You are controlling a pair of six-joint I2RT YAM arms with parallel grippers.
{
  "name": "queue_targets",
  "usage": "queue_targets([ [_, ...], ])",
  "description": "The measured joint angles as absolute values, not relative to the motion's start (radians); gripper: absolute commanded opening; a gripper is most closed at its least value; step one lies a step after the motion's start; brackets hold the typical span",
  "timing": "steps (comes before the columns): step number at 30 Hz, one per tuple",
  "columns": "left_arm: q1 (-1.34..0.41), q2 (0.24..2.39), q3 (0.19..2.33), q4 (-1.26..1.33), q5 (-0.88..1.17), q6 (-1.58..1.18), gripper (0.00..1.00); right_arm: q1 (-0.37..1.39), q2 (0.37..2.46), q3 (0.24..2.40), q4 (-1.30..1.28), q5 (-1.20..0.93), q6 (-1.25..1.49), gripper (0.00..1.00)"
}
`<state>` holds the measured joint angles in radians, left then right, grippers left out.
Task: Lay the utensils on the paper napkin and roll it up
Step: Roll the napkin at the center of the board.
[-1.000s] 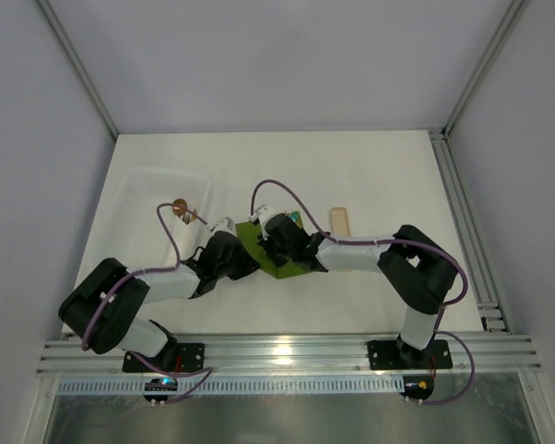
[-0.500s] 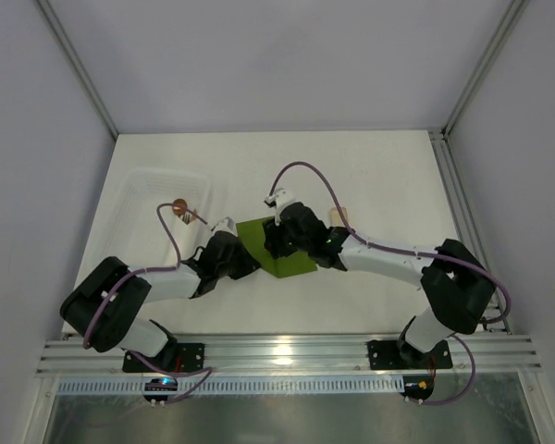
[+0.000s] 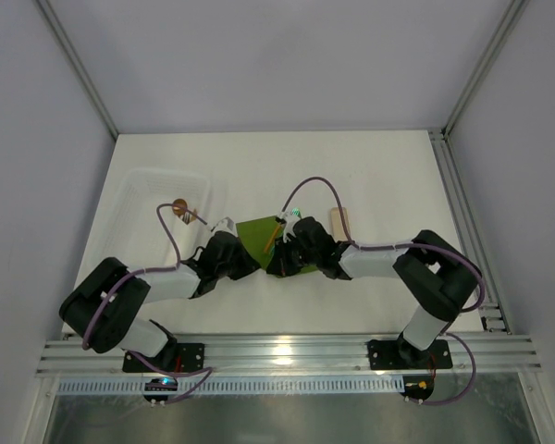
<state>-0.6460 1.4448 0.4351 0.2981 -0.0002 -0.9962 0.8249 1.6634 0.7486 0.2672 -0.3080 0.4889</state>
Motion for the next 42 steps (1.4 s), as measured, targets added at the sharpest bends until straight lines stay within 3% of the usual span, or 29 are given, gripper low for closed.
queue_targets([
  [15,-0.646,1.437,0.435,0.281,0.000,-0.996,0.00,0.755,1.824,0.783,0.475,-0.472,0.583,0.04],
  [42,-0.647,1.371,0.485,0.198,-0.067,-0.960,0.00,0.727,1.907,0.743,0.606,-0.506,0.635,0.04],
])
